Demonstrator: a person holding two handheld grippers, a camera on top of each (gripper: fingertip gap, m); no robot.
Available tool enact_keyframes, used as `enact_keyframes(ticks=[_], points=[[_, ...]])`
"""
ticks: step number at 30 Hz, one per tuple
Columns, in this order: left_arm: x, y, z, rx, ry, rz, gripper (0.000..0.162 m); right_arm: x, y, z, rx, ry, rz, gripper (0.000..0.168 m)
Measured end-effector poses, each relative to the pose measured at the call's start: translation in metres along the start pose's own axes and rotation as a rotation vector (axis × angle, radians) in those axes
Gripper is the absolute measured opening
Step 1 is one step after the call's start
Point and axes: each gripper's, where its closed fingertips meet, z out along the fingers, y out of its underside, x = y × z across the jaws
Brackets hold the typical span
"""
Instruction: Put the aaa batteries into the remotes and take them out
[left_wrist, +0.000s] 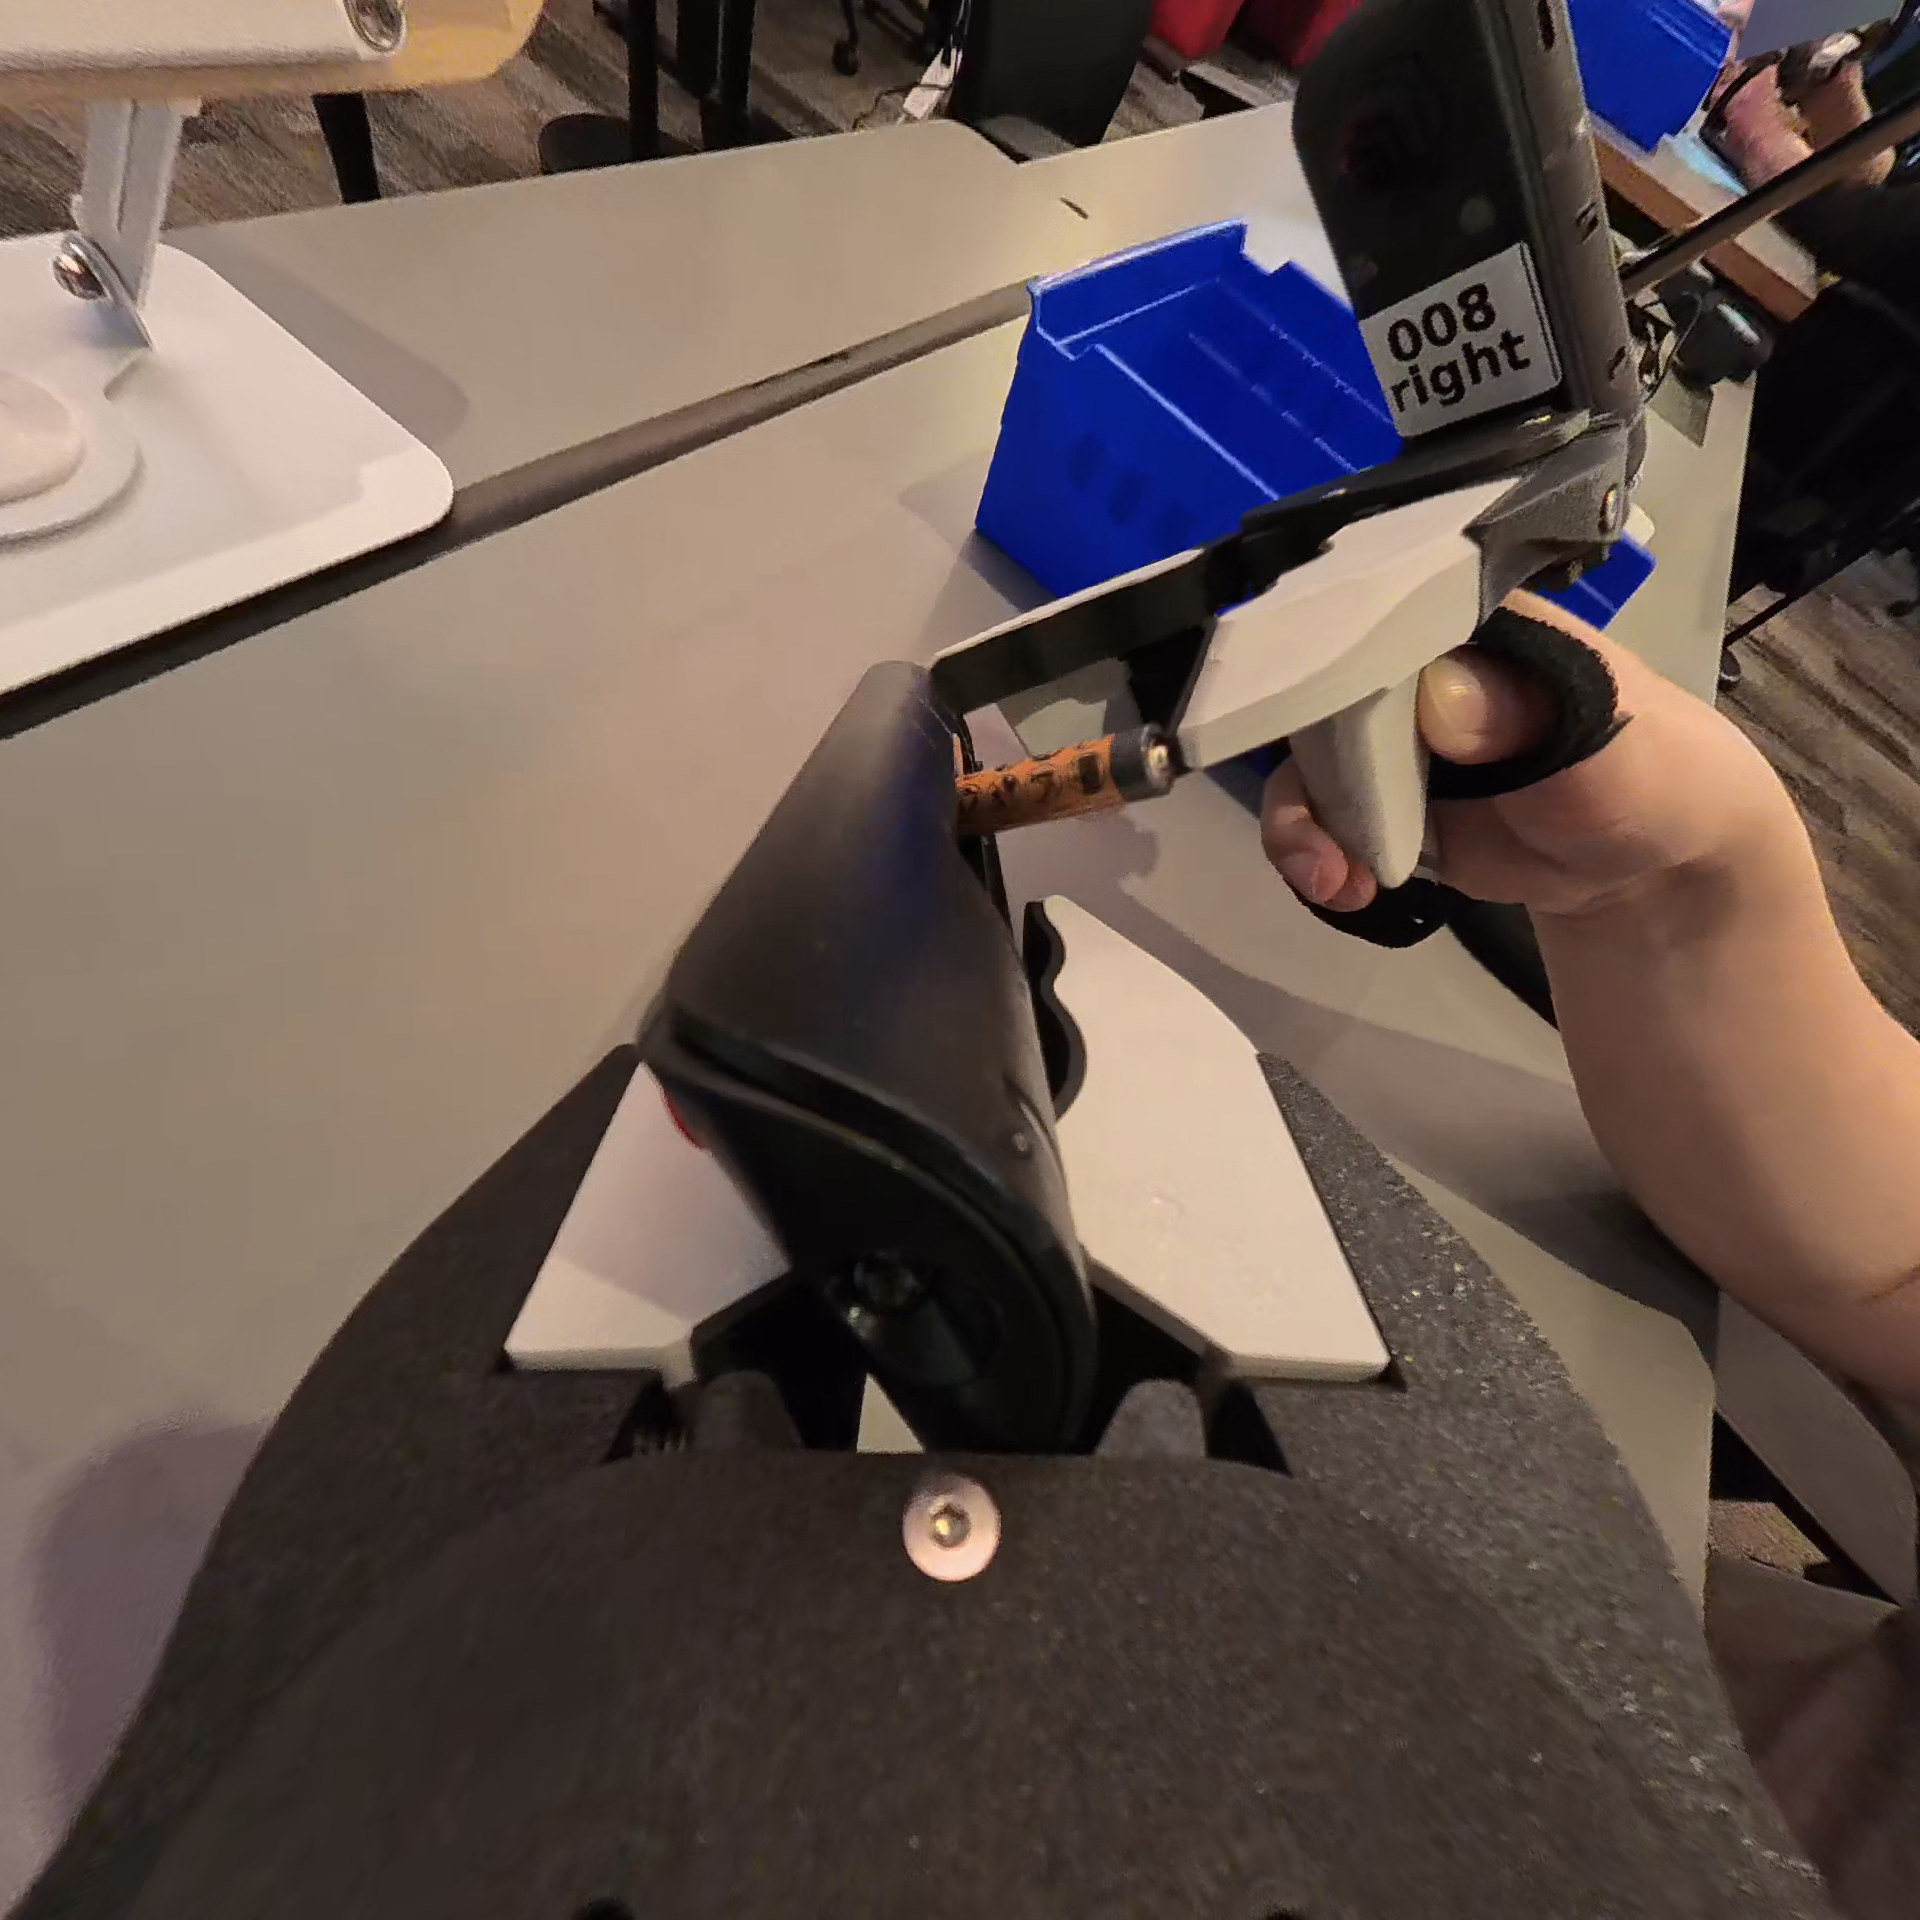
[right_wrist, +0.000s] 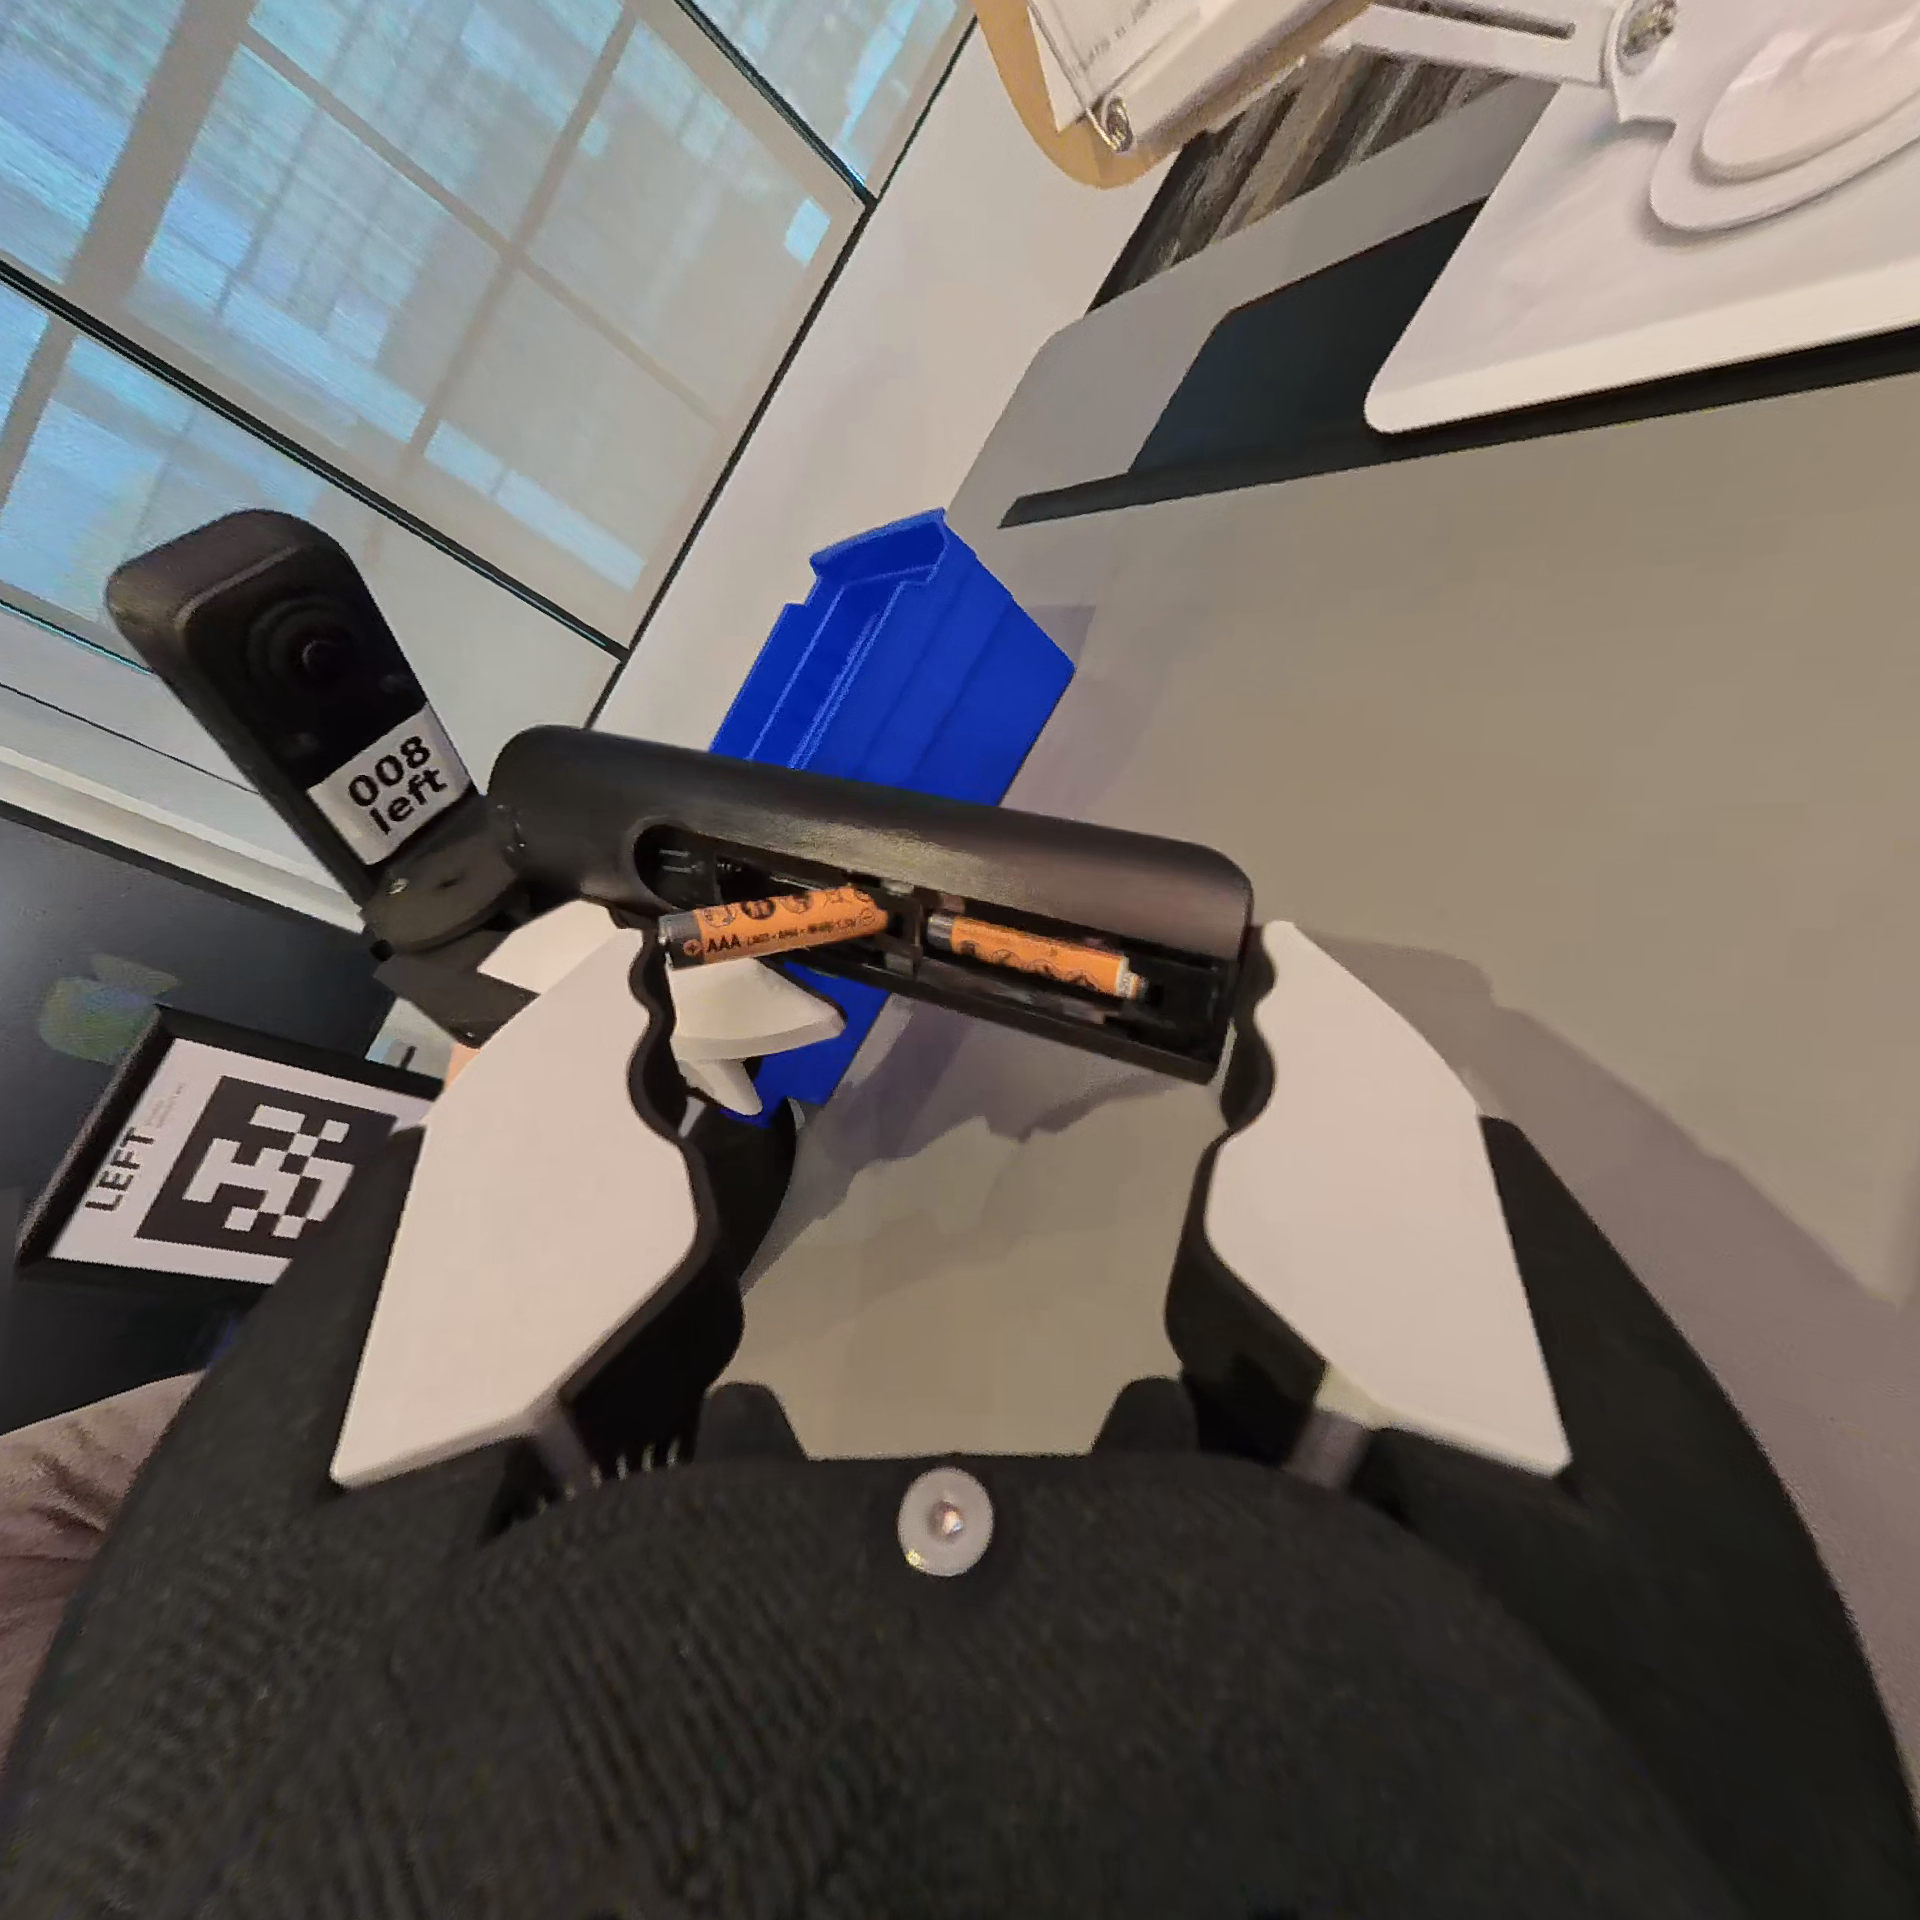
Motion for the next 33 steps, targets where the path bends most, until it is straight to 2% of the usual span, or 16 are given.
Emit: enact_keyframes(ticks=[6,13,17,21,23,25,29,30,33], points=[[0.000,-0.001,0.000,0.015,0.027,-0.043,0.027,-0.001,-0.004,-0.001,0.040,0.045,0.010,0.102],[0.001,0.001,0.003,0.011,0.009,-0.028,0.027,0.001,-0.004,0.003,0.062,0.194,-0.093,0.109],[0.003,0.001,0.004,0.009,0.031,-0.039,0.027,-0.003,-0.012,0.000,0.112,0.258,-0.191,0.108],[0.005,0.001,0.004,0.010,0.044,-0.045,0.026,-0.021,-0.024,-0.006,0.167,0.238,-0.306,0.107],[0.007,0.001,0.004,0.009,0.058,-0.050,0.026,-0.040,-0.029,-0.009,0.181,0.146,-0.429,0.106],[0.011,0.002,0.004,-0.003,0.086,-0.052,0.027,-0.065,-0.026,-0.013,0.164,0.017,-0.645,0.085],[0.030,0.004,0.003,-0.033,0.194,-0.071,0.027,-0.084,-0.004,-0.023,0.107,0.001,-1.106,0.052],[0.034,0.005,0.003,-0.040,0.215,-0.073,0.027,-0.082,0.002,-0.022,0.075,0.027,-1.182,0.042],[0.041,0.006,0.002,-0.051,0.233,-0.061,0.027,-0.078,0.015,-0.016,-0.009,0.039,-1.247,0.029]])
